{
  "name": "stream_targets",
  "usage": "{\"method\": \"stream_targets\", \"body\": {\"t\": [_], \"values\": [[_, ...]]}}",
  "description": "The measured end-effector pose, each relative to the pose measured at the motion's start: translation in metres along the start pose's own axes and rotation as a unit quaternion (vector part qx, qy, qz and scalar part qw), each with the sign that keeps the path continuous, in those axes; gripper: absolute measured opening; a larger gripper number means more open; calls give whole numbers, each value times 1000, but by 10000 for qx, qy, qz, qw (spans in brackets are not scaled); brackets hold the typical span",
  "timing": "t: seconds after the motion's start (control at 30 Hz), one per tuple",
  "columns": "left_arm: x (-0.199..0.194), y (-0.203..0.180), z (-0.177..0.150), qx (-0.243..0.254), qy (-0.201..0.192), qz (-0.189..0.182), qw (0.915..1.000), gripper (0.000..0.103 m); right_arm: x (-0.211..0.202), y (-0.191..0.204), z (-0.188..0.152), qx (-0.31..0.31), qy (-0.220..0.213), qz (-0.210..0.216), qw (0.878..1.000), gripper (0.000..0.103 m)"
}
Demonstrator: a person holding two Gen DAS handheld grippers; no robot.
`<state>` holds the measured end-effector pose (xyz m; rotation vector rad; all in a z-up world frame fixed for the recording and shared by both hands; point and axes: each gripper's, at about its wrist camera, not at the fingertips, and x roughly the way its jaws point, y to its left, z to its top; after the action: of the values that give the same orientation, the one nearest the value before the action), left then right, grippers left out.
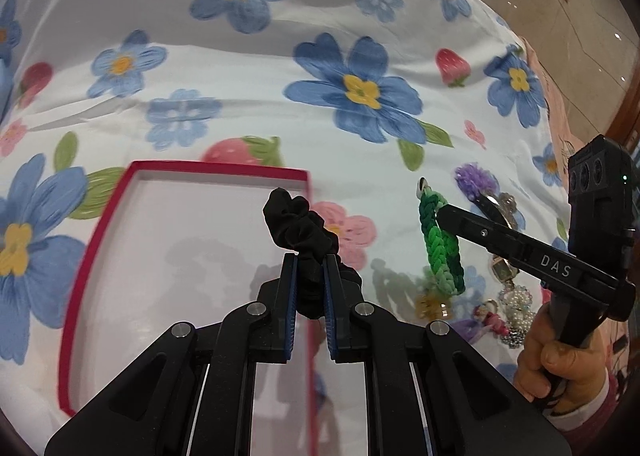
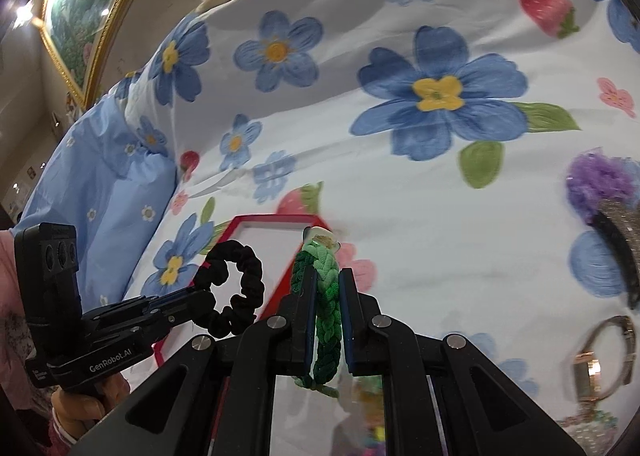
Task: Organize jewelry
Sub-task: 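Carry both items into the red tray and open both tools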
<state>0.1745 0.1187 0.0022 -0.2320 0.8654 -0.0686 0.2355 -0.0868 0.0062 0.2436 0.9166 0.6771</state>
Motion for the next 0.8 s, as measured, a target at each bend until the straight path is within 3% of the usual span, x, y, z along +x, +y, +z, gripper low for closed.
{"method": "stream_targets", "body": {"t": [0.4,0.8], "values": [[-10,52,0,-419,-173,202,9988,10,37,41,4,-212,207,254,9992,10],[26,102,10,-827,-7,155,9965,10,106,76,14,-525,476,179,9973,10]]}}
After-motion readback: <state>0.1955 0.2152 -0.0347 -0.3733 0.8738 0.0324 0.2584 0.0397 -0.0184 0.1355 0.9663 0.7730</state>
